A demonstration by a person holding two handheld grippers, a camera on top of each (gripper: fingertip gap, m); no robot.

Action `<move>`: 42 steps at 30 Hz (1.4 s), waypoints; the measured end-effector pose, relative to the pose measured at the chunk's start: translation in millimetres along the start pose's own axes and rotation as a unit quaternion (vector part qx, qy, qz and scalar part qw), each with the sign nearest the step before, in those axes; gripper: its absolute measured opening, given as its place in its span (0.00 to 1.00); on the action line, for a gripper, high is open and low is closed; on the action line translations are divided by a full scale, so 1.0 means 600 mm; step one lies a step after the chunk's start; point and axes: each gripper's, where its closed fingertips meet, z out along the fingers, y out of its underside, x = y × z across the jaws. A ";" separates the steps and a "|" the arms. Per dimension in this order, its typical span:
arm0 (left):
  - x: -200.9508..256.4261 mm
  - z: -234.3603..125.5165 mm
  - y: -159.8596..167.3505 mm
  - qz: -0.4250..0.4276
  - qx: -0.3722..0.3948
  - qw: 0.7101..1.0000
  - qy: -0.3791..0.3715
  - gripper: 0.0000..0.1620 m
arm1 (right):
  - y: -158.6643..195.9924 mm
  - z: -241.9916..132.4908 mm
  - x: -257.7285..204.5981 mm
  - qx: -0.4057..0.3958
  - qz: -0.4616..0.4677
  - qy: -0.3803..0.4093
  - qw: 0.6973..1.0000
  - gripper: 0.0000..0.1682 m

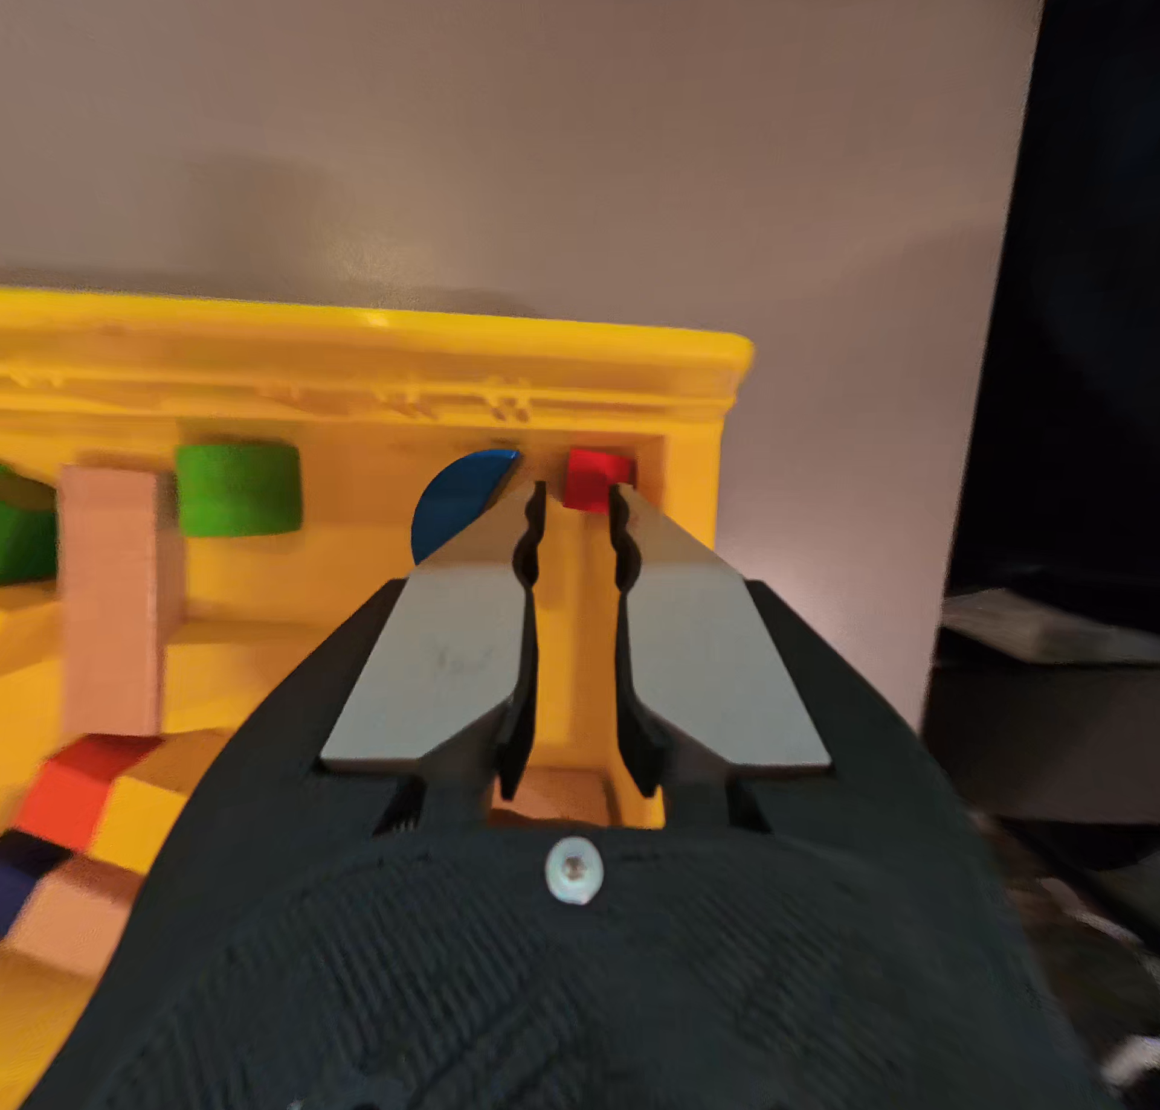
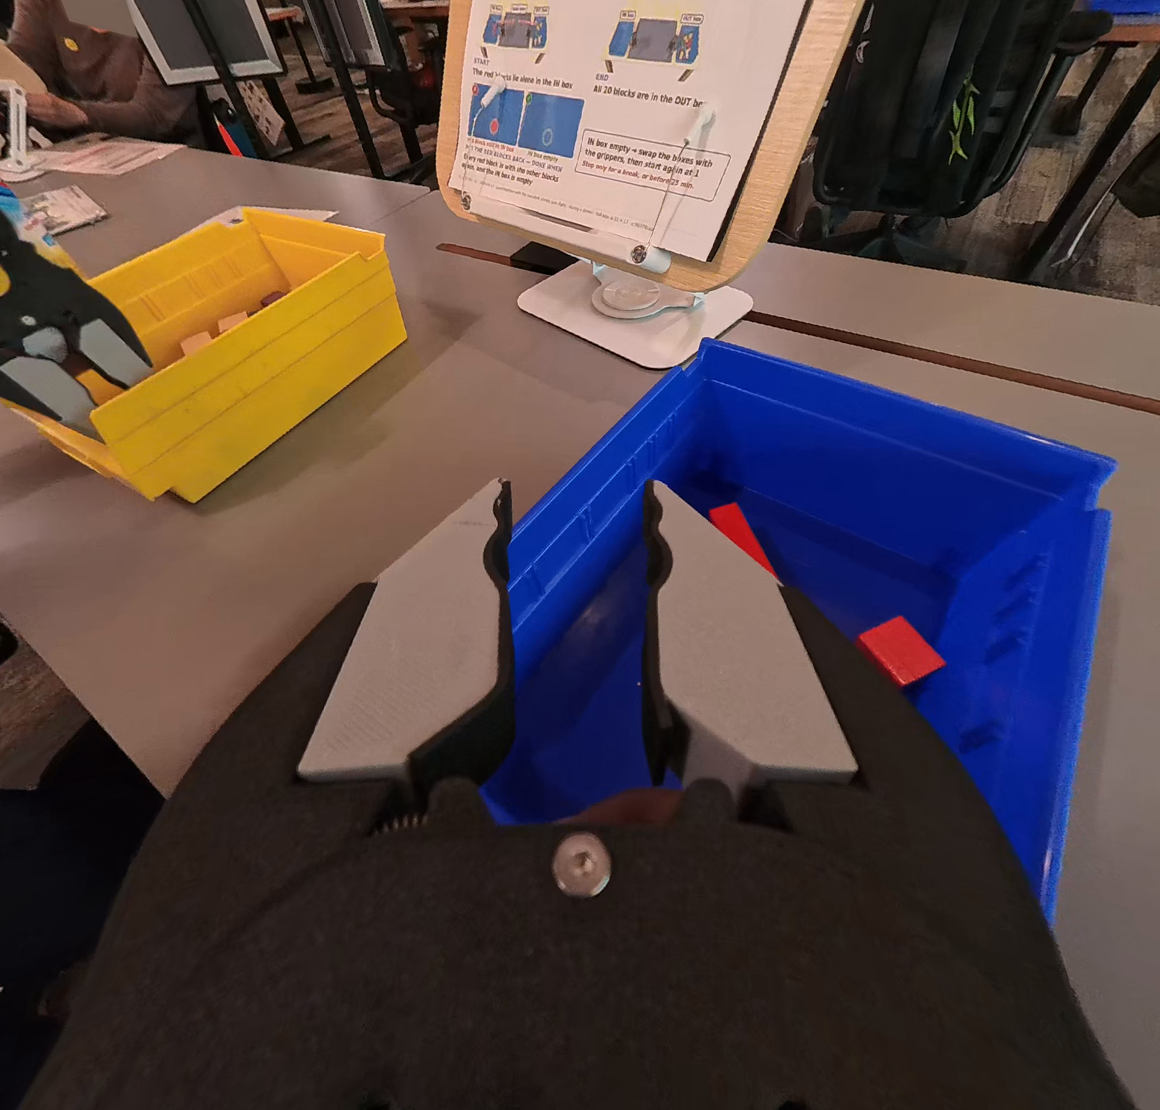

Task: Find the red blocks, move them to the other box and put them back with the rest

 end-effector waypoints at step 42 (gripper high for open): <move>-0.050 -0.003 0.092 -0.221 -0.103 0.965 -0.093 0.18 | -0.020 -0.033 -0.045 0.016 -0.047 -0.024 0.999 0.24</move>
